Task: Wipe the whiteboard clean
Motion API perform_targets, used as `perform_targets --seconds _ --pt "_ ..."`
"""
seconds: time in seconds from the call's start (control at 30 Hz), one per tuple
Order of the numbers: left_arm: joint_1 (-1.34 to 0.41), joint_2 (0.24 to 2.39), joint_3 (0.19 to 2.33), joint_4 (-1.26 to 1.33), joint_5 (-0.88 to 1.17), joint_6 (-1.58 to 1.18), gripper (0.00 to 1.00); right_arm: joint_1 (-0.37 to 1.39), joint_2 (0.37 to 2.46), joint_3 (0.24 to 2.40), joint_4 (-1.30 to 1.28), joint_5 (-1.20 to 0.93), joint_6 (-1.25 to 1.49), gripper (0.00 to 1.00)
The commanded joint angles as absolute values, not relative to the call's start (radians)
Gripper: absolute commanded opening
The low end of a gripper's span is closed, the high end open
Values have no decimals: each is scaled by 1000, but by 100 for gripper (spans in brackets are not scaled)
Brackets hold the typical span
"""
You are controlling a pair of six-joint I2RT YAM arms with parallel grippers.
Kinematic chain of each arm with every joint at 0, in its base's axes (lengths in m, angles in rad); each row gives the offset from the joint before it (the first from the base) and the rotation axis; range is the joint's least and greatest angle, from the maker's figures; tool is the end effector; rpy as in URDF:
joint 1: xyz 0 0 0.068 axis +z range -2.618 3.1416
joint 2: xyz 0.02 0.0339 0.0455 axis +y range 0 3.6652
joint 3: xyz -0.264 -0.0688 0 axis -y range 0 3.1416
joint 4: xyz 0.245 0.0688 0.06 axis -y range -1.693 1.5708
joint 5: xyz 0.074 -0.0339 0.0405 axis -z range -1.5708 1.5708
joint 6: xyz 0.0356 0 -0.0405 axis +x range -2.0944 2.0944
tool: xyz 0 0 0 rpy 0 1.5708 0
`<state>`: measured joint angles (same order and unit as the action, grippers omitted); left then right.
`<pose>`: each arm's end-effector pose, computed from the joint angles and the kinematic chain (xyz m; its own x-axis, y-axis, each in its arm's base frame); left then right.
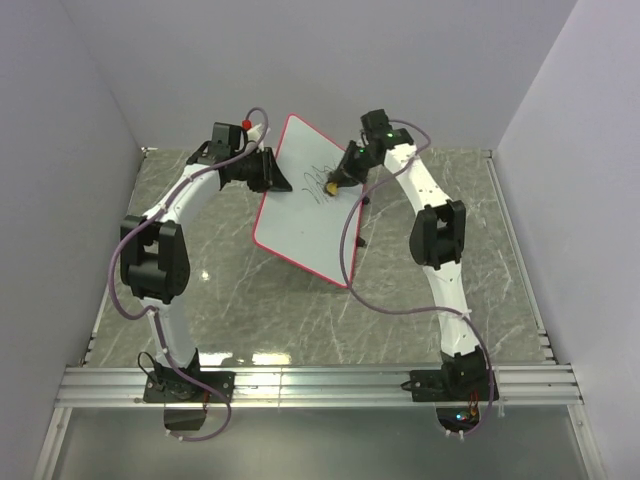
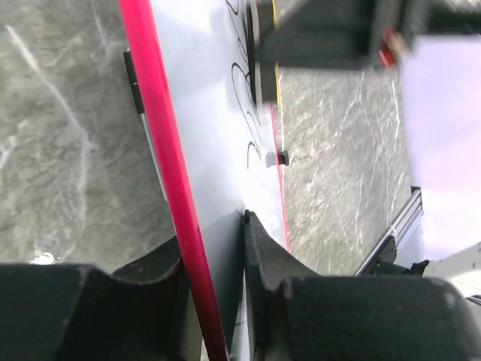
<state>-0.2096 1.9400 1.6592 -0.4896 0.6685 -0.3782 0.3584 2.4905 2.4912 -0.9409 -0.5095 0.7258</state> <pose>0.4262 -0.1132 0.2785 -0.8540 -0.1146 -0.5075 0.3045 0.6808 -0.6661 0.4967 0.2046 0.2488 -0.9477 0.2637 -0.1796 0.0715 0.7241 0.6860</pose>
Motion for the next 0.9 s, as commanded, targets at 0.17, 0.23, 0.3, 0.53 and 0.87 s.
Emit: perform_targets --seconds 0.17,0.23,0.3,0.53,0.87 --pt "-354 1976 1591 -600 666 -275 0 383 2516 2436 -1043 -333 575 0" --pt "-356 1988 1597 -603 669 -273 0 402 2497 2434 -1051 -336 561 0" --pt "-357 2000 1603 -606 672 -273 0 426 2476 2436 -1029 -368 568 0" --pt "-364 2043 1637 -621 675 -267 0 497 2382 2471 -890 -555 708 0" --pt "-364 2049 1644 -627 673 -258 0 497 2413 2470 -871 -575 741 0"
